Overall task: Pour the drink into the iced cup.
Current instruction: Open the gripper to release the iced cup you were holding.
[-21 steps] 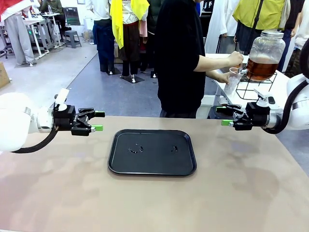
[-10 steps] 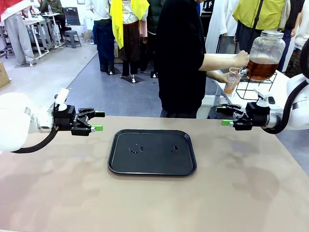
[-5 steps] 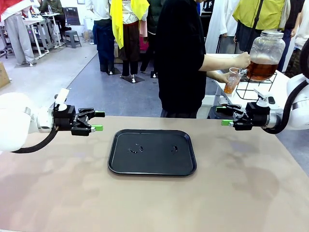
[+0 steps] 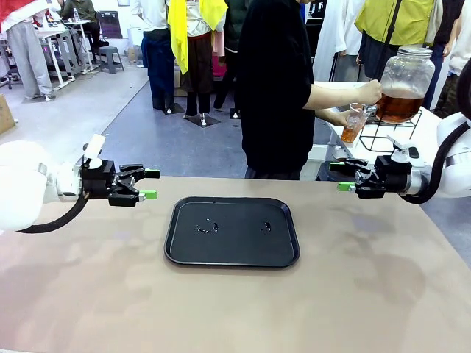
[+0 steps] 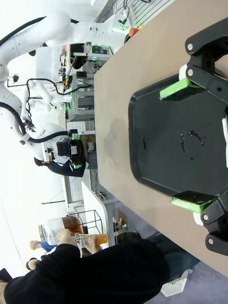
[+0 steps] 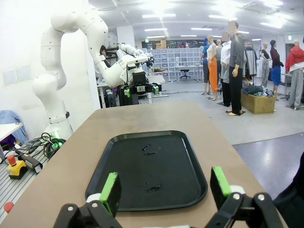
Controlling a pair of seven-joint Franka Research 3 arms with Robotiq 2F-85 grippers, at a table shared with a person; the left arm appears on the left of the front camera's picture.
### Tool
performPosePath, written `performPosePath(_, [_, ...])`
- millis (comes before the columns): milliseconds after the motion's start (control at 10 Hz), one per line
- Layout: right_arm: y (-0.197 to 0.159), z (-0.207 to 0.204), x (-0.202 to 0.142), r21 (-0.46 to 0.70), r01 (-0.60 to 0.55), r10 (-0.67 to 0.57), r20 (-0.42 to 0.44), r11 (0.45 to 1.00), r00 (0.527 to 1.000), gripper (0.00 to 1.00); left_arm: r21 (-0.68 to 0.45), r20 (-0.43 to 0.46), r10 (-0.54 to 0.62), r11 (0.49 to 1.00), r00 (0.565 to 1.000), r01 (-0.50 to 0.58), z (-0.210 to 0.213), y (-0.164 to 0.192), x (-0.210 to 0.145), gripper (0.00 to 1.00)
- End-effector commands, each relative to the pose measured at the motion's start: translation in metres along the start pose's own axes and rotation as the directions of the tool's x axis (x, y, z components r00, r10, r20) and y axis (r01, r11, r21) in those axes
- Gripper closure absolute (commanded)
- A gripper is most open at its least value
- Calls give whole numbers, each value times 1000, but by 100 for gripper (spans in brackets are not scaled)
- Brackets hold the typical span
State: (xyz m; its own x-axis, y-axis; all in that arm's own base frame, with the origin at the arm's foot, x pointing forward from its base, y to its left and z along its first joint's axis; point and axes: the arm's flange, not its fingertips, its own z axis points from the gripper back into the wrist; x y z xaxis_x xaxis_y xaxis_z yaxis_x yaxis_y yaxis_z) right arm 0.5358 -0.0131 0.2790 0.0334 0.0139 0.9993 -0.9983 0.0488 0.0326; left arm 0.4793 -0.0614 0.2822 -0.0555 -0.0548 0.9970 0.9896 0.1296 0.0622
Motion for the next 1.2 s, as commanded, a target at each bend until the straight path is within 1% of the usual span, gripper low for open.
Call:
performPosePath(0, [-2, 0, 3, 1, -3, 3, -2, 1000, 1000, 0, 7, 10, -12, 1000, 1000, 12, -2, 1, 2, 0])
performPosePath(1100, [-2, 0, 3, 1, -3, 3, -2, 1000, 1000, 0, 7, 10, -12, 1000, 1000, 12, -2, 1, 2, 0])
